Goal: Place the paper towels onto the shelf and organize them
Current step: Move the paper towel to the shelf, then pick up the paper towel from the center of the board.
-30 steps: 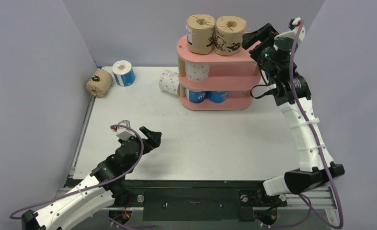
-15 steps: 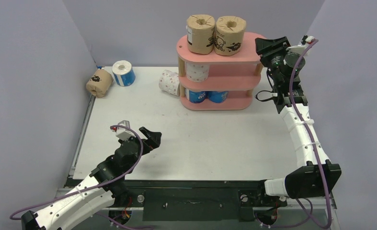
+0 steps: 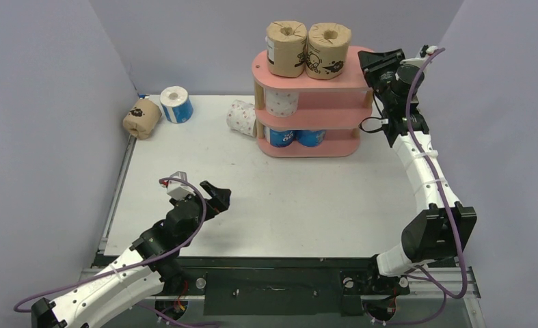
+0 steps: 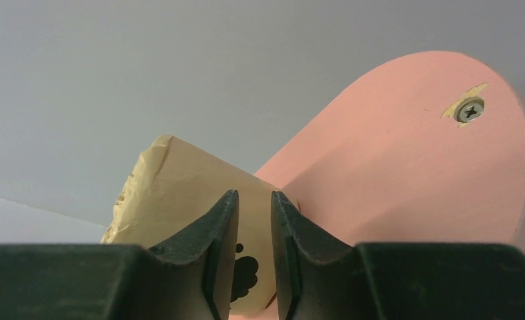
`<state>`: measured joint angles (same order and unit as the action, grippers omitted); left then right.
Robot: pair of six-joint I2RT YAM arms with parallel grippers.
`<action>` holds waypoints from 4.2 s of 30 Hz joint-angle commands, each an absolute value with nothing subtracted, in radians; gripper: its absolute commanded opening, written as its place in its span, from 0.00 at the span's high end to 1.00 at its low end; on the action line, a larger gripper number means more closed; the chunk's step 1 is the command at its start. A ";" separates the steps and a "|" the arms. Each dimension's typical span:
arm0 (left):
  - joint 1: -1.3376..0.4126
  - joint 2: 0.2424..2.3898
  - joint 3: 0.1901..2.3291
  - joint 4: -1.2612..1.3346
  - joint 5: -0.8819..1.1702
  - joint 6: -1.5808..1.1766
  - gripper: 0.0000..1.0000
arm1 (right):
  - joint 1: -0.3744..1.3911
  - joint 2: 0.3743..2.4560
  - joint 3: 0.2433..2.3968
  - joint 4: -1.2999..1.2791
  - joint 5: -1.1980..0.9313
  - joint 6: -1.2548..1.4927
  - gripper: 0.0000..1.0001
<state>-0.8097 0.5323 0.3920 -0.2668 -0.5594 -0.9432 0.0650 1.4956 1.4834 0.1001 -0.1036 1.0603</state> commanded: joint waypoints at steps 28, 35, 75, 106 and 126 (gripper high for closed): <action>-0.799 0.545 0.391 -0.231 -0.561 -0.950 0.03 | 0.128 1.634 1.637 0.093 -0.201 1.067 0.81; -0.798 0.545 0.386 -0.227 -0.555 -0.951 0.03 | 0.146 1.651 1.654 0.087 -0.217 1.065 0.81; -0.745 0.686 0.745 -0.299 -0.595 -0.784 0.04 | 0.341 0.577 0.769 -0.256 0.162 0.616 0.48; 0.098 1.629 1.397 -0.332 -0.262 -1.111 0.04 | 0.857 0.863 0.433 -0.147 0.451 0.682 0.34; 0.146 2.235 1.923 -0.188 -0.096 -1.007 0.00 | 0.848 0.888 0.409 -0.108 0.493 0.654 0.32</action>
